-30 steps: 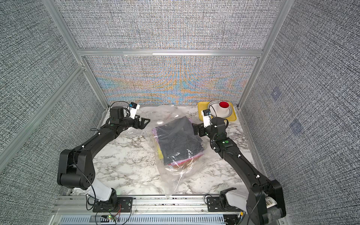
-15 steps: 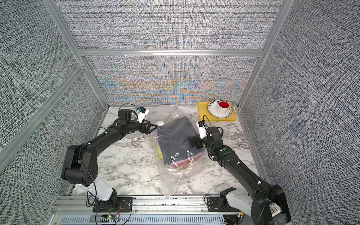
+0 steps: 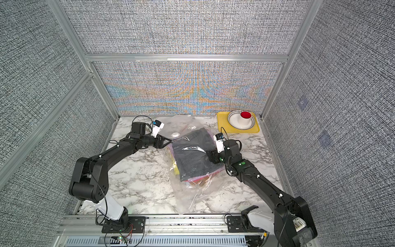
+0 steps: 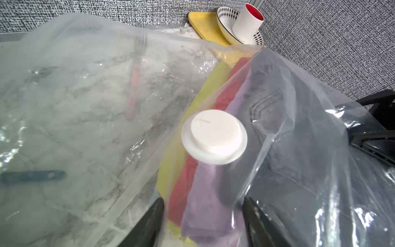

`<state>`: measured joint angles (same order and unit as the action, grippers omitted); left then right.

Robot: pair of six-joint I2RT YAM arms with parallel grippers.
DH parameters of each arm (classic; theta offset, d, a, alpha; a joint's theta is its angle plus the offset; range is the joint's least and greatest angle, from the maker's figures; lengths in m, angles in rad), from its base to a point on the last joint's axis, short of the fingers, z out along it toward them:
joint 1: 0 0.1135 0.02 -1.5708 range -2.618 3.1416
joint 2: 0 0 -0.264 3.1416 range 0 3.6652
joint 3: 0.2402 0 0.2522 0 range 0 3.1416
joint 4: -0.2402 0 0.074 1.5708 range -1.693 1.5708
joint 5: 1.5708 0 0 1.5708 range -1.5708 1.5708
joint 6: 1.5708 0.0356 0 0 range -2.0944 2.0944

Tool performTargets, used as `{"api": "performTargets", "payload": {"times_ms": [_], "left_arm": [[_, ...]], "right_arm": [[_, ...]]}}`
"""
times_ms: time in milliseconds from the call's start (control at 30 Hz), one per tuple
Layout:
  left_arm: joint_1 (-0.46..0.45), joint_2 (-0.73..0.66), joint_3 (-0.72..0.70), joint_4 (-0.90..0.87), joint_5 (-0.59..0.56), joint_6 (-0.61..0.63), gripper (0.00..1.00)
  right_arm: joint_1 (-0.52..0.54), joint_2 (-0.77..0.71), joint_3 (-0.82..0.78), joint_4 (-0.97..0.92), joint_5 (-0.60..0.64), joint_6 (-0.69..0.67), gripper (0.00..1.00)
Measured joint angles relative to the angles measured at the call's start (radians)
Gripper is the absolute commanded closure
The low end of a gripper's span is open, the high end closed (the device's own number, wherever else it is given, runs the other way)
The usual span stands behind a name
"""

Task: Take the trousers out of the vacuum bag
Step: Adjust the vacuum bag at the center of the board.

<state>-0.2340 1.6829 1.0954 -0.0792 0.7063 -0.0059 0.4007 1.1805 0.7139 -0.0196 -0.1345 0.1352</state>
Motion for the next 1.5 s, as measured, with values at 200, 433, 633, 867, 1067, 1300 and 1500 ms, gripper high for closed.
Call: {"api": "performTargets", "payload": {"times_ms": [200,433,633,867,1067,1300,1500], "left_arm": [[-0.005,0.000,0.005,-0.010,0.039,-0.016,0.99],[-0.005,-0.006,0.065,-0.082,-0.008,-0.029,1.00],[-0.005,0.010,0.190,-0.180,-0.097,-0.031,1.00],[-0.005,0.115,0.378,-0.340,-0.127,-0.025,1.00],[-0.002,0.225,0.546,-0.455,-0.129,-0.011,1.00],[0.010,0.331,0.724,-0.589,-0.129,-0.006,1.00],[0.016,0.343,0.766,-0.618,-0.127,-0.006,0.40]], "right_arm": [[0.016,0.006,0.014,0.003,-0.005,0.000,0.91],[0.105,0.007,0.043,-0.039,0.037,-0.001,1.00],[0.307,0.039,0.084,-0.077,0.106,0.031,1.00],[0.540,0.156,0.158,-0.018,0.189,0.143,1.00],[0.659,0.351,0.283,0.086,0.279,0.268,1.00],[0.703,0.497,0.425,0.126,0.335,0.352,0.92],[0.706,0.475,0.451,0.085,0.336,0.327,0.54]]}}
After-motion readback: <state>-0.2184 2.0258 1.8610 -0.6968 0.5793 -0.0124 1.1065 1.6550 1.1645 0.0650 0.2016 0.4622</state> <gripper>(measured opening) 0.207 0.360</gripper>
